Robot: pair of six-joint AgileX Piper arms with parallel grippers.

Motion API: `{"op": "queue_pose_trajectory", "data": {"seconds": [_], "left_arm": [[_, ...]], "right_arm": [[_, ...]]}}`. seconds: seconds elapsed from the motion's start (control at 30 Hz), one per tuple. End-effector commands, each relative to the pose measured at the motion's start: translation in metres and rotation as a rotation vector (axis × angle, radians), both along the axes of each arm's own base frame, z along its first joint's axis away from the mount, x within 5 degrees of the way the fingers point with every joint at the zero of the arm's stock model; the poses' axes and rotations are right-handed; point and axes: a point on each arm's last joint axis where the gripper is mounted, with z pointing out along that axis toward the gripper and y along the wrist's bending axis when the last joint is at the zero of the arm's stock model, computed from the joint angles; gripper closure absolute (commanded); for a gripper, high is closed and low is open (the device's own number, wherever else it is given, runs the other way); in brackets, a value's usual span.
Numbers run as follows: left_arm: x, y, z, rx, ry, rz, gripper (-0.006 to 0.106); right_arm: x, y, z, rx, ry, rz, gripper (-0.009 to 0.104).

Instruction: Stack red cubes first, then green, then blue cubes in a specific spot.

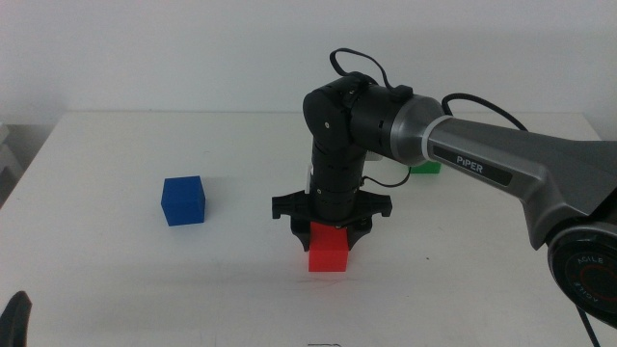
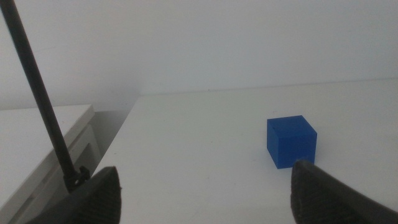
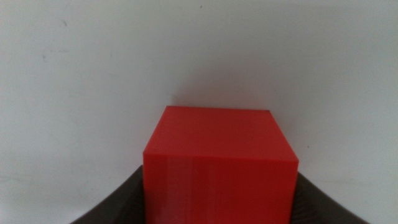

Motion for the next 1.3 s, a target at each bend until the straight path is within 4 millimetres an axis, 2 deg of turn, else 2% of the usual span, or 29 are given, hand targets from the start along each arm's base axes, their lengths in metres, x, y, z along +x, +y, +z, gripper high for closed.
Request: {"op": "queue_pose_trajectory", "data": {"seconds": [0.0,0.07,0.2,0.27,0.3,0.33,0.5,0.6,0.7,0.77,0.93,1.03,1.27], "left_arm": [[-0.001,0.0,0.009,-0.011,-0.1,-0.004,0.007],[-0.001,0.0,0.009,-0.011,-0.1,-0.004,0.007],[-0.001,0.0,0.009,-0.011,-0.1,-0.004,0.007],[-0.001,0.0,0.009,-0.011,-0.1,-0.004,0.007],[-0.001,0.0,0.009,-0.011,-0.1,-0.004,0.007],[-0.001,0.0,0.009,-0.011,-0.1,-0.004,0.007],[-0.001,0.0,0.009,-0.011,-0.1,-0.004,0.007],[-0.001,0.0,0.009,-0.011,-0.1,-0.004,0.007],[-0.001,0.0,0.009,-0.011,-0.1,-0.004,0.007],[-0.001,0.0,0.009,-0.011,-0.1,-0.004,0.007],[-0.001,0.0,0.009,-0.011,-0.1,-0.004,0.007],[-0.001,0.0,0.009,-0.011,-0.1,-0.004,0.007],[-0.001,0.0,0.009,-0.011,-0.1,-0.004,0.007]], "right_arm": [[-0.001,0.001,0.03,0.047,-0.061,0.002,0.09],[-0.001,0.001,0.027,0.042,-0.061,0.003,0.086],[0.0,0.001,0.027,0.035,-0.069,0.006,0.067],[0.0,0.001,0.027,0.036,-0.07,0.006,0.049],[0.0,0.001,0.027,0.036,-0.07,0.006,0.035],[0.0,0.001,0.027,0.036,-0.07,0.006,0.028],[0.0,0.001,0.033,0.055,-0.092,0.006,0.001],[-0.002,-0.002,0.052,0.072,-0.134,0.018,0.001],[-0.007,-0.008,0.084,0.106,-0.202,0.063,0.001],[-0.01,-0.018,0.108,0.131,-0.254,0.082,0.001],[-0.008,-0.054,0.152,0.1,-0.391,0.098,0.001],[-0.001,-0.075,0.165,0.027,-0.463,0.084,0.001],[0.024,-0.112,0.167,-0.028,-0.53,0.045,0.001]]}}
